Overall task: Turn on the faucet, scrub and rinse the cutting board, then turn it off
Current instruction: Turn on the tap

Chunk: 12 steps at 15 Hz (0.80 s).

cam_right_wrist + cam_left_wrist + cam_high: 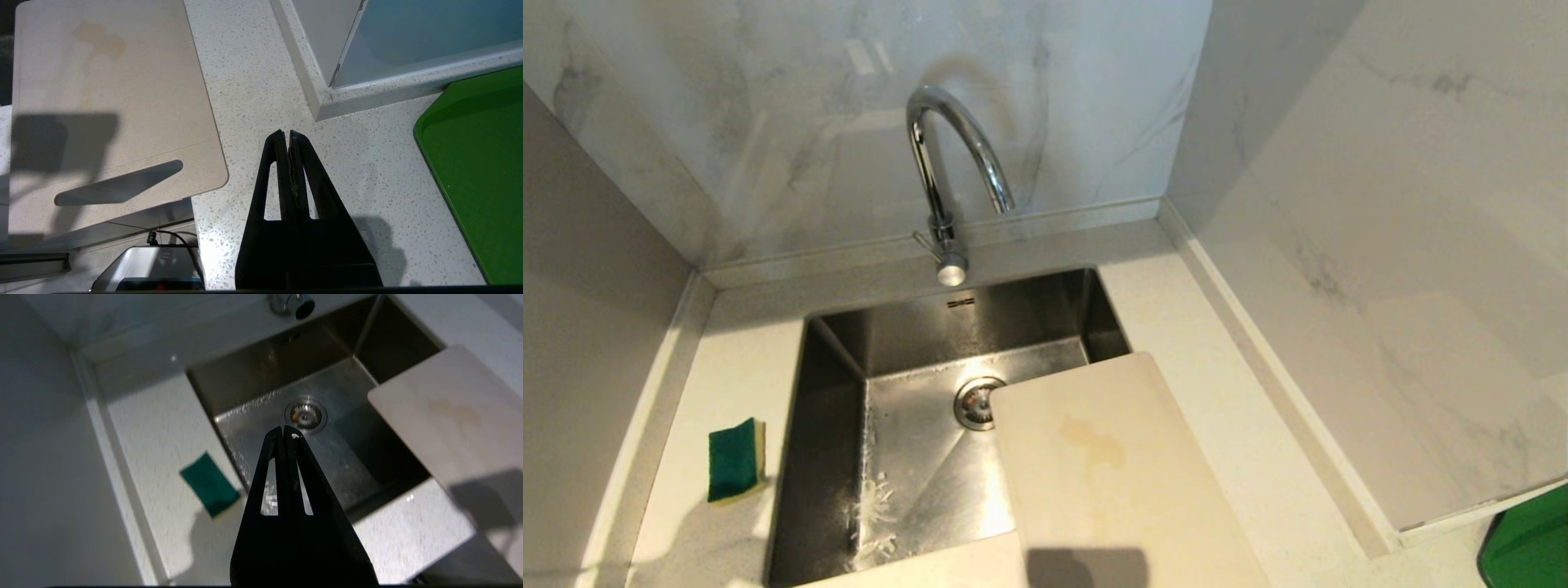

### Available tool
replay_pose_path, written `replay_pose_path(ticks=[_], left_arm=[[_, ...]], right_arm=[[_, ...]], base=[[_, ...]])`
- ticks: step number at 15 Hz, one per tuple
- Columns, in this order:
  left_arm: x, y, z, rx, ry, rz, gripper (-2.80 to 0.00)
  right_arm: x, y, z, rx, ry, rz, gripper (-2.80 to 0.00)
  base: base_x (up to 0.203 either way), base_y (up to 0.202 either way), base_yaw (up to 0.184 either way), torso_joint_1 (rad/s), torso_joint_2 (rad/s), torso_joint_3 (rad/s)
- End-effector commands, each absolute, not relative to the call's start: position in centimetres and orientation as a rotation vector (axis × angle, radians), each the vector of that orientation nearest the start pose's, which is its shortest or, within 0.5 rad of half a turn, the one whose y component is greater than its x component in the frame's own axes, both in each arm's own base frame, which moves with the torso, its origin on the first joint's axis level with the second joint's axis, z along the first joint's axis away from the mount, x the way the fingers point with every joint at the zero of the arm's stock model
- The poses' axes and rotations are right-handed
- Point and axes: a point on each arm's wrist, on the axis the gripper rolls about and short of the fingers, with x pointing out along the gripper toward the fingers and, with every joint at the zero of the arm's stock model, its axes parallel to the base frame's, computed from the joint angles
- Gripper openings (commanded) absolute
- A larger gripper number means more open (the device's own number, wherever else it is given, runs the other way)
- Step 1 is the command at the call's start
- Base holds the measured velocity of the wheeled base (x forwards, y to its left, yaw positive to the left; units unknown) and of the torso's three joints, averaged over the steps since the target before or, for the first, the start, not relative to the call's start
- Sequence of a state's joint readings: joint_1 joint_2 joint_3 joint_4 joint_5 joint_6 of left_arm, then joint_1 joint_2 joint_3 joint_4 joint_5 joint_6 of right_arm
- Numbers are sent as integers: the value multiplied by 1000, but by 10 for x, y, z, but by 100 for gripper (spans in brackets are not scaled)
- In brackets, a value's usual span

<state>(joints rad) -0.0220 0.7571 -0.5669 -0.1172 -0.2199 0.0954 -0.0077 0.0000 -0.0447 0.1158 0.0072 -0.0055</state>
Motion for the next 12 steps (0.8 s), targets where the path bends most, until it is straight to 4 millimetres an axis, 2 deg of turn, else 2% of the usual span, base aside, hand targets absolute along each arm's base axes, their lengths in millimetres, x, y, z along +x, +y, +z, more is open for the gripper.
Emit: replay_pose_path(ticks=[1, 3, 6, 12], left_arm=[[129, -11, 256, 63, 131, -280, -280], [159, -23, 273, 17, 123, -344, -280], [198, -40, 284, -14, 127, -403, -280], [289, -70, 270, -30, 81, -408, -280]], right_arm=[[-26, 0, 76, -6, 74, 0, -280], [-26, 0, 76, -6, 74, 0, -280], [-26, 0, 76, -6, 74, 0, -280], [-26, 0, 76, -6, 74, 0, -280]], base=[[0, 0, 0, 0, 0, 0], [0, 0, 0, 0, 0, 0], [0, 0, 0, 0, 0, 0], [0, 0, 0, 0, 0, 0]])
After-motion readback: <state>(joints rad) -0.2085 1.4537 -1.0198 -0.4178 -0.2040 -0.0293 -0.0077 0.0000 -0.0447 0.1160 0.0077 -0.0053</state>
